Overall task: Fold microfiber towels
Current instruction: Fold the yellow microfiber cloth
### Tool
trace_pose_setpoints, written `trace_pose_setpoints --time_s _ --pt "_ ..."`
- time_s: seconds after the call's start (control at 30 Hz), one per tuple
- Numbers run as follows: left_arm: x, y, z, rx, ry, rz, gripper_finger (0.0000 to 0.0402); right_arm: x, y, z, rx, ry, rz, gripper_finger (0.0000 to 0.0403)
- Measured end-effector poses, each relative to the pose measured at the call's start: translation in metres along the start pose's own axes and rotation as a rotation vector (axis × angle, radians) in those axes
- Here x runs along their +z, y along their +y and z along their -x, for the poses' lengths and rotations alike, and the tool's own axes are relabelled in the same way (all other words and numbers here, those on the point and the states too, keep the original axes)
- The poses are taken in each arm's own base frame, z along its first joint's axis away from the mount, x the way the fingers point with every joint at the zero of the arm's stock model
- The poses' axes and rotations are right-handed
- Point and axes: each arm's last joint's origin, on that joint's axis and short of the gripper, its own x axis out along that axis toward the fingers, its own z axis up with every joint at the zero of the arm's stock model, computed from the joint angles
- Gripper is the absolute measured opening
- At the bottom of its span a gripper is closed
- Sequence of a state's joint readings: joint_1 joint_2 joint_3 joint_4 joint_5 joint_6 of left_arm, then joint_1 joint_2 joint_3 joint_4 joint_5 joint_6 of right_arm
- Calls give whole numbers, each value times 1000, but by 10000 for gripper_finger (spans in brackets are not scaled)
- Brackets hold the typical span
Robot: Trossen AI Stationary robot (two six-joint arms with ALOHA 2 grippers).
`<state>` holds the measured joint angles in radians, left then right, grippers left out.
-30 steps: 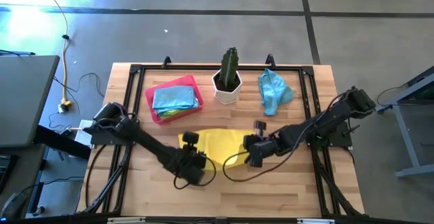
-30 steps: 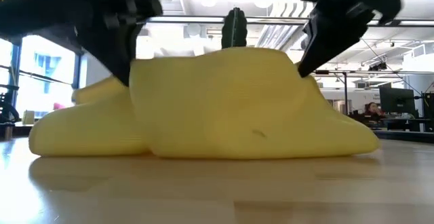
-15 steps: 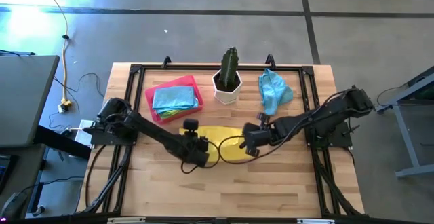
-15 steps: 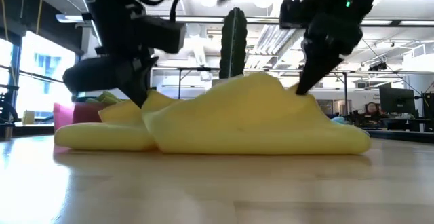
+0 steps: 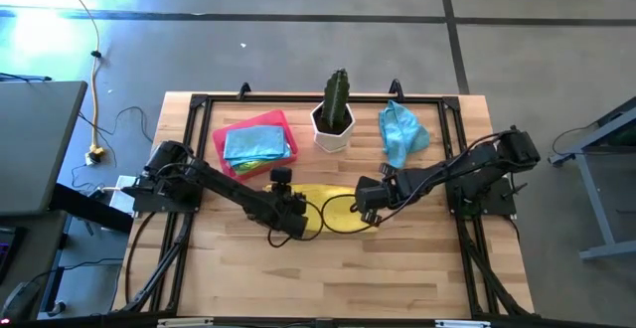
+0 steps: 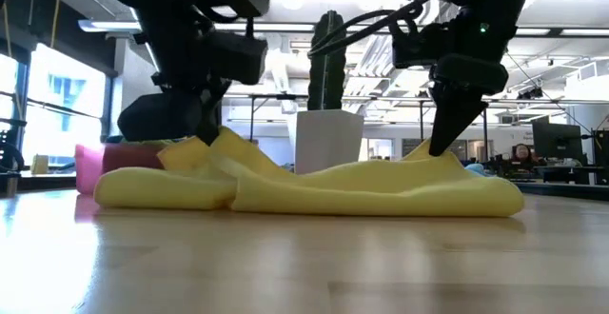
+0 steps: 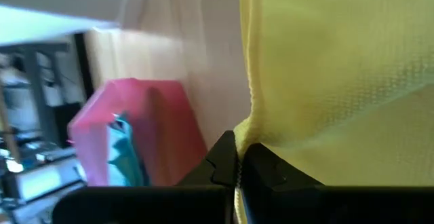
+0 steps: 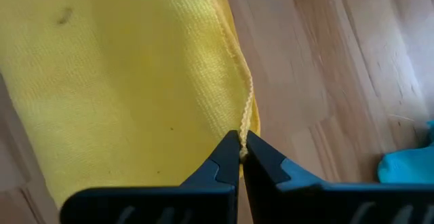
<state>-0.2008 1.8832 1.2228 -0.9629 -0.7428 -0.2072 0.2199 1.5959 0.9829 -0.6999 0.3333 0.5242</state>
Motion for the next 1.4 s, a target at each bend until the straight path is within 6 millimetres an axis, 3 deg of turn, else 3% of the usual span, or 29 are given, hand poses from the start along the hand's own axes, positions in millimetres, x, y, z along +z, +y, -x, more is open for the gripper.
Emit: trace_pose_setpoints --time_s 0.43,0.57,0.7,0.83,1.1,1.23,1.4 --pt "5 19 -21 -117 53 115 3 2 -9 -3 -37 19 1 7" --pt "5 18 -21 -164 61 120 27 2 -9 -3 -37 20 29 58" --pt "4 18 -21 -163 71 122 77 1 -10 1 -44 64 34 124" --pt "-1 18 -19 -153 112 82 129 4 -4 6 68 94 -5 153" --pt "-15 7 6 -159 130 -142 156 -5 14 -10 155 32 17 145" --pt "-17 4 19 -266 94 -120 156 -6 17 -19 148 42 24 145" --pt "-1 -9 32 -392 -89 -43 156 -7 22 -30 141 55 50 144"
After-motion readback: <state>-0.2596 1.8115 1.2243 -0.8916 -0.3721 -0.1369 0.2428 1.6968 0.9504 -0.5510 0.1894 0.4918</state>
